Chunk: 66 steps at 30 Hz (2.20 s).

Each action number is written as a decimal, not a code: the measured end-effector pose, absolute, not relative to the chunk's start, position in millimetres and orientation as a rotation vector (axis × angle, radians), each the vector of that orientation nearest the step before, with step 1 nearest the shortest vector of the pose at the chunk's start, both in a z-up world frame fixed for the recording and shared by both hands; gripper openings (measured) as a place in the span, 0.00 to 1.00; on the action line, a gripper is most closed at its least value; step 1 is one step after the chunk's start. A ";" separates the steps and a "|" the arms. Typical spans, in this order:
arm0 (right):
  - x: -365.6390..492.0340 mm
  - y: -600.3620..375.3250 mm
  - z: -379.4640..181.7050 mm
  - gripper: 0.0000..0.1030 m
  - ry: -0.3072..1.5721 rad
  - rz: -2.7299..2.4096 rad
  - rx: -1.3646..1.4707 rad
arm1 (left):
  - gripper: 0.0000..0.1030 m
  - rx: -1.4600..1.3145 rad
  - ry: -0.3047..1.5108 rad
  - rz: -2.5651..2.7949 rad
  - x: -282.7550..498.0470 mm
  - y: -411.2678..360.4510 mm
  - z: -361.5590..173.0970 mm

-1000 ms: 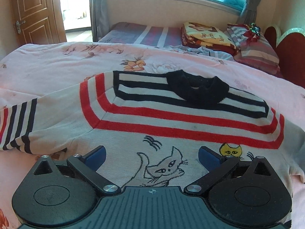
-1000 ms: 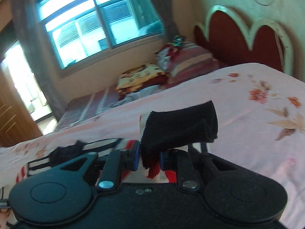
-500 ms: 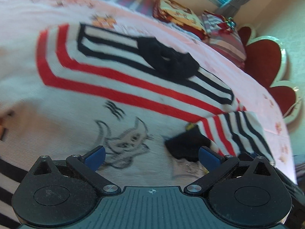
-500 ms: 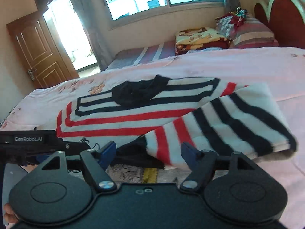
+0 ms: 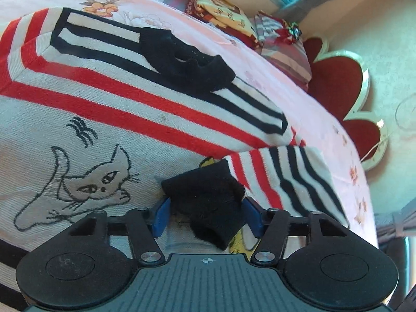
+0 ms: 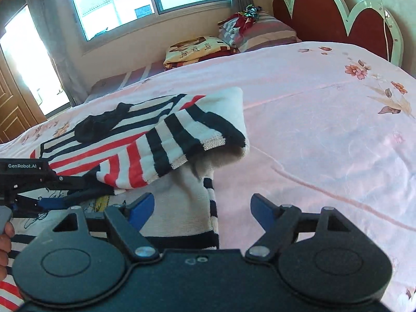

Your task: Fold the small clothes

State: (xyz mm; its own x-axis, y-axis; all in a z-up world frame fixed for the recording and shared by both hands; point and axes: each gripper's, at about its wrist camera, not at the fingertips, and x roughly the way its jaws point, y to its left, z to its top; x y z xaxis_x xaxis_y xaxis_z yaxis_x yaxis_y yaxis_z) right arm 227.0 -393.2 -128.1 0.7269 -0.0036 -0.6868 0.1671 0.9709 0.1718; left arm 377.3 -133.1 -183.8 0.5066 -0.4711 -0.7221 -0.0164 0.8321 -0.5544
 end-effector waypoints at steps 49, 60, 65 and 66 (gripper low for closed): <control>327.6 -377.0 -148.7 0.39 0.835 0.023 0.084 | 0.56 -0.152 0.847 -0.077 376.7 -69.8 -182.2; 408.4 -413.5 -145.4 0.40 0.804 -0.041 0.275 | 0.60 -0.119 0.838 -0.067 388.0 -82.2 -184.9; 424.5 -408.7 -155.4 0.40 0.792 -0.117 0.130 | 0.61 -0.121 0.832 -0.076 387.0 -80.9 -184.6; 424.2 -409.6 -154.9 0.40 0.798 -0.116 0.133 | 0.61 -0.123 0.833 -0.076 387.1 -80.7 -184.3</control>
